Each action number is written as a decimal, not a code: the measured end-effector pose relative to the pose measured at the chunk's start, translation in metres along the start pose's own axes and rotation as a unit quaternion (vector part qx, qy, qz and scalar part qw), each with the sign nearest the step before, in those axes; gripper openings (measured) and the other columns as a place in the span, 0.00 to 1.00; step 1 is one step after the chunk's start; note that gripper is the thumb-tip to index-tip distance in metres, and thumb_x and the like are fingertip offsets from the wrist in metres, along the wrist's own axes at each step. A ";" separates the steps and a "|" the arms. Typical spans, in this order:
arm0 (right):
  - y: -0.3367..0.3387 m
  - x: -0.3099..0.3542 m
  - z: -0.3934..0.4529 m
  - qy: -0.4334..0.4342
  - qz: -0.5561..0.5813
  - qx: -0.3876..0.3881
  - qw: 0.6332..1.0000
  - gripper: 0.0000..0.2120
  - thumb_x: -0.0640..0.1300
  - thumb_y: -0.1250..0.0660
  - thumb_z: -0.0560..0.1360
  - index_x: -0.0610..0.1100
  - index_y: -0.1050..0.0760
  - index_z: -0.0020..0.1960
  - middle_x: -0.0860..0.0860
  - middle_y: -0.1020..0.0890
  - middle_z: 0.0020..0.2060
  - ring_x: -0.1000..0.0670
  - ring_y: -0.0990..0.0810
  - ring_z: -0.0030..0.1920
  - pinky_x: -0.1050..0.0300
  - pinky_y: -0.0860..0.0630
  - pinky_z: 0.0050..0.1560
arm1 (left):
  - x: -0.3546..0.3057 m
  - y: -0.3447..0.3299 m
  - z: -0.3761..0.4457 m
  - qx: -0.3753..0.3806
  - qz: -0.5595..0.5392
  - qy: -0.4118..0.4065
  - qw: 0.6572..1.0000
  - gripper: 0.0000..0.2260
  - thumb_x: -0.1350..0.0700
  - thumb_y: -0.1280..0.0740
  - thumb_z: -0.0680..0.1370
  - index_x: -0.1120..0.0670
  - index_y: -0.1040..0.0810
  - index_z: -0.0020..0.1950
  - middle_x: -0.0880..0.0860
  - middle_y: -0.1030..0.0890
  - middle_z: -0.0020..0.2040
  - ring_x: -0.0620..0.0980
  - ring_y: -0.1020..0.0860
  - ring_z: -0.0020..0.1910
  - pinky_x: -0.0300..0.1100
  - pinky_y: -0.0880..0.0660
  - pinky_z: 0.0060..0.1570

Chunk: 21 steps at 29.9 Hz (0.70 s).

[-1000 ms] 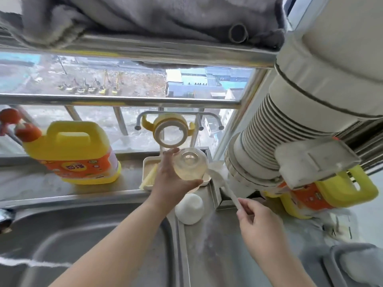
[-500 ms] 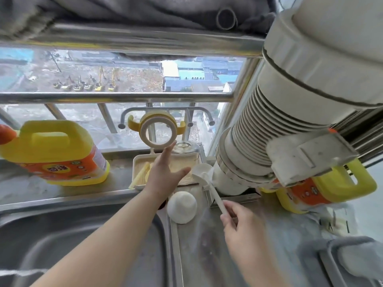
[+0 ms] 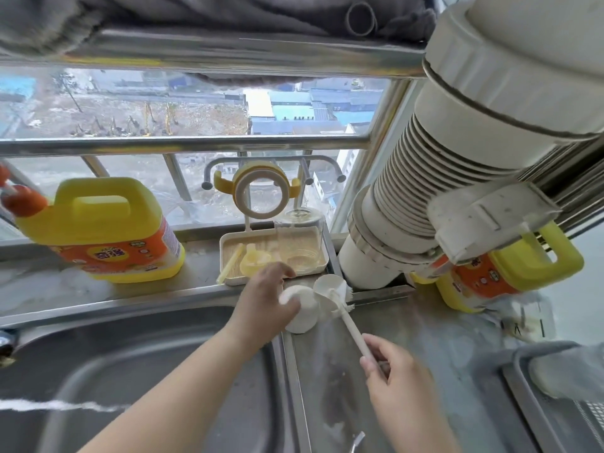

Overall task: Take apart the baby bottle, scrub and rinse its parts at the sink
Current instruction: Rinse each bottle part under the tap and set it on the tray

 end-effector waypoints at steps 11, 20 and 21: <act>0.001 -0.019 -0.030 -0.029 0.017 -0.014 0.999 0.16 0.37 0.33 0.73 0.52 0.22 0.57 0.55 0.19 0.45 0.56 0.21 0.41 0.77 0.31 0.44 | 0.020 -0.049 -0.008 0.055 0.130 -0.019 0.990 0.25 0.46 0.27 0.68 0.52 0.29 0.61 0.49 0.28 0.62 0.52 0.34 0.62 0.43 0.37 0.60; 0.001 -0.011 -0.044 -0.008 0.042 -0.014 0.999 0.16 0.37 0.33 0.73 0.54 0.21 0.56 0.56 0.19 0.43 0.63 0.25 0.48 0.78 0.30 0.42 | 0.032 -0.018 -0.056 0.004 -0.331 0.126 0.935 0.20 0.49 0.25 0.67 0.44 0.30 0.54 0.53 0.23 0.55 0.50 0.21 0.50 0.44 0.22 0.49; -0.001 -0.006 -0.045 0.001 0.040 -0.005 0.999 0.16 0.37 0.33 0.73 0.55 0.22 0.55 0.57 0.19 0.43 0.64 0.25 0.48 0.77 0.30 0.42 | 0.032 -0.010 -0.062 0.003 -0.387 0.137 0.912 0.22 0.49 0.25 0.65 0.46 0.30 0.55 0.54 0.22 0.55 0.50 0.20 0.49 0.41 0.22 0.47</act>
Point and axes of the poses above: each hand's wrist, its own z-axis towards the middle knuckle, its own y-axis out of the back of the hand, x = y × z, the point moved 4 cm from there along z, towards the middle knuckle
